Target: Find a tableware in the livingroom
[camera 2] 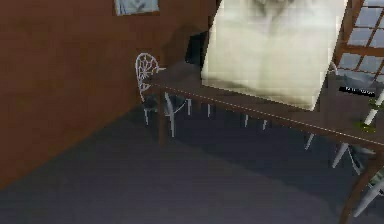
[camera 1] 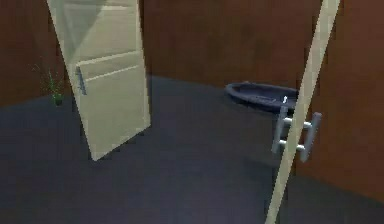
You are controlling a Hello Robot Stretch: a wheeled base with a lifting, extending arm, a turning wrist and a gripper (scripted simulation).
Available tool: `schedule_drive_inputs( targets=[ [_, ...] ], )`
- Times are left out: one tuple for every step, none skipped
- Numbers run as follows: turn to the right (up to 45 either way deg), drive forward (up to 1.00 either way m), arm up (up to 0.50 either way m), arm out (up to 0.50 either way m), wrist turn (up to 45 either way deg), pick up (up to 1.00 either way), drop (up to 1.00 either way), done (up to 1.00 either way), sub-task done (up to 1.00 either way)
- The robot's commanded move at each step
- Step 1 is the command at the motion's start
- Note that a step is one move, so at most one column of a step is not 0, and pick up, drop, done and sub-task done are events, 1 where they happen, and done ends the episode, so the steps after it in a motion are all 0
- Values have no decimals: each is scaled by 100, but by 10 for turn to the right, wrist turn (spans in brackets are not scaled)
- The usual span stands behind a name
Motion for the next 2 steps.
schedule_drive_inputs(
  targets=[
    [-210,0,0,0,0,0,0,0,0],
    [0,75,0,0,0,0,0,0,0]
  ],
)
